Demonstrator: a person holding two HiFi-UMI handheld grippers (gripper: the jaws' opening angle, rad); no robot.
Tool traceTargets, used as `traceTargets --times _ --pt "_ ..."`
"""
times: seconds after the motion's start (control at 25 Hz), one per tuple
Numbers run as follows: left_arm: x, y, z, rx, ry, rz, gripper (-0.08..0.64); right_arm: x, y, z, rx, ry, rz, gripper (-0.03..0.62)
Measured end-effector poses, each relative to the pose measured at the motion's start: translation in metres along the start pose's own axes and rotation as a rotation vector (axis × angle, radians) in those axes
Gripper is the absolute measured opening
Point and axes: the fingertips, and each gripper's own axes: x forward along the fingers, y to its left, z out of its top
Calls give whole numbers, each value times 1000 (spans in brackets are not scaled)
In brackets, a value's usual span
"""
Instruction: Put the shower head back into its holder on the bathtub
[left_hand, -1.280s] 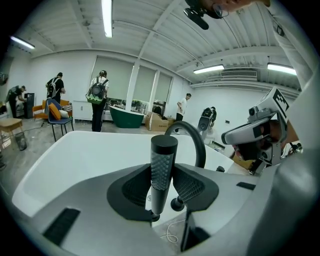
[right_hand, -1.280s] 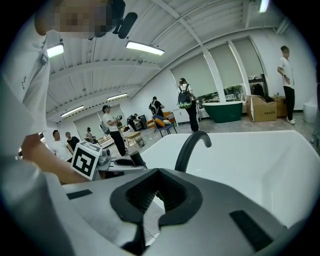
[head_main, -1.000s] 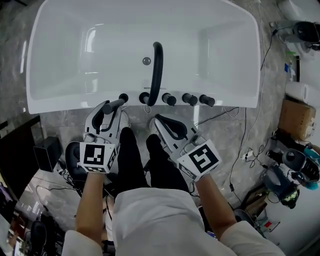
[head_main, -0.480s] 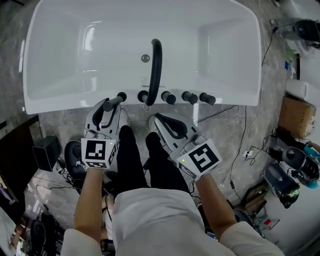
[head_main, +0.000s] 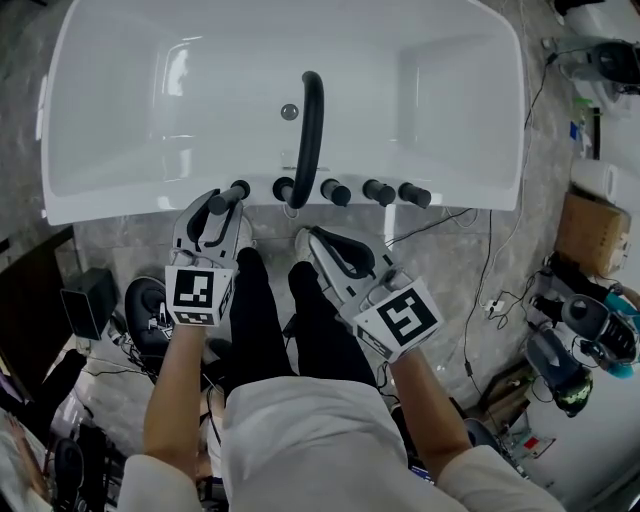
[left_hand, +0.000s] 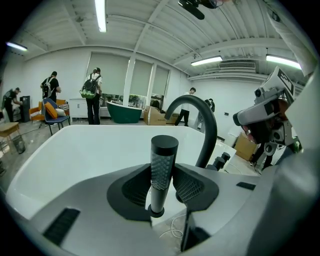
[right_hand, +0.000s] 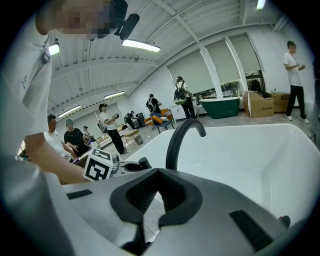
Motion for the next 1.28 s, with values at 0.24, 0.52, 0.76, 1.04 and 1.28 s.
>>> traceTargets --times 0.24,0.52,0.76,1.04,1.28 --pt "6 0 -11 10 15 7 141 0 -1 -4 -1 2 -1 15" --pt "13 0 -21 29 31 14 141 -2 -3 -7 -6 11 -4 15" --pt "16 -3 -20 54 37 -2 142 -2 -3 -6 -13 8 -5 15" --pt "17 -11 -21 85 68 -32 155 -4 0 4 -27 -3 -4 15" --pt "15 -12 -27 93 108 -32 182 -13 5 15 -44 -24 -7 15"
